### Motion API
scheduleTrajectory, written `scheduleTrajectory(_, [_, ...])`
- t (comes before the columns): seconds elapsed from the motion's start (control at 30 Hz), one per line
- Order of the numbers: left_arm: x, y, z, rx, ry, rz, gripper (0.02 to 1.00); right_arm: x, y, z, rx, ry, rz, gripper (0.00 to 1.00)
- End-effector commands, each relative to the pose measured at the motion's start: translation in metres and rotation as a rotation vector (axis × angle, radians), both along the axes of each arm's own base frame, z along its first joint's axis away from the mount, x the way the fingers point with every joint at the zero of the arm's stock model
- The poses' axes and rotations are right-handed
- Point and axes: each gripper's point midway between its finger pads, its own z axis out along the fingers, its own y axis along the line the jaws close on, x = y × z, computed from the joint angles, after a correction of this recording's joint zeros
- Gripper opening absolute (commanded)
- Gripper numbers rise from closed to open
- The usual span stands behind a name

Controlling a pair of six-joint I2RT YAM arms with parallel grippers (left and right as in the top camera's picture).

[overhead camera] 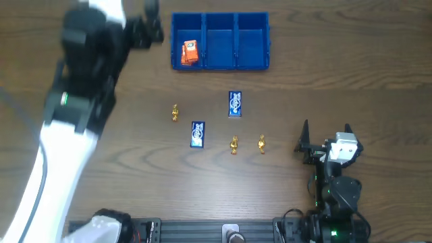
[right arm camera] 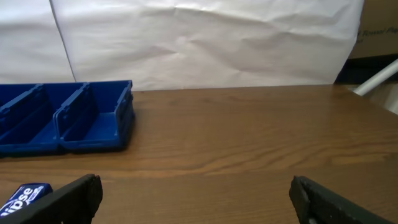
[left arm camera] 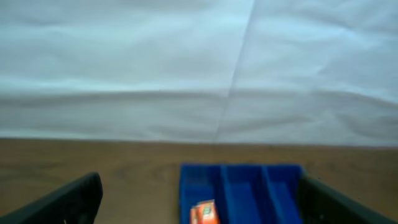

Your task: Sort Candies Into Trays

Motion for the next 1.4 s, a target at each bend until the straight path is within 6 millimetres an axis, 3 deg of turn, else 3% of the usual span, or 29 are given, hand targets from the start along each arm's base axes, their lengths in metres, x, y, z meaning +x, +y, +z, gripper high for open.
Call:
scheduleTrajectory(0.03, [-0.069,0.035,-0.001,0.095,-0.196,-0.008,0.998,-0.001,-0.002,0.0,-0.015,0.001,-0.007,0.998])
scheduleTrajectory(0.23, [-0.138,0.067,-0.023,0.076,-0.384,0.02,0.998,-0.001,-0.002,0.0,-0.015,0.001,-0.007,0.998])
scheduleTrajectory(0.43, [-0.169,0.075,-0.071,0.081,-0.462,0.033,0.998,-0.001,-0.002,0.0,-0.015,0.001,-0.007,0.998])
scheduleTrajectory(0.87, [-0.169,0.073,-0.169,0.081,-0.426,0.008,0.998,-0.001,-0.002,0.0,-0.015,0.001,-0.007,0.998])
scheduleTrajectory(1.23, [-0.17,0.073,-0.238,0.074,-0.15,-0.002,0.998,-0.001,-0.002,0.0,-0.015,0.001,-0.007,0.996])
scheduleTrajectory(1.4, [-0.17,0.073,-0.242,0.073,-0.134,-0.002,0.998,-0.001,-0.002,0.0,-0.015,0.001,-0.007,0.998])
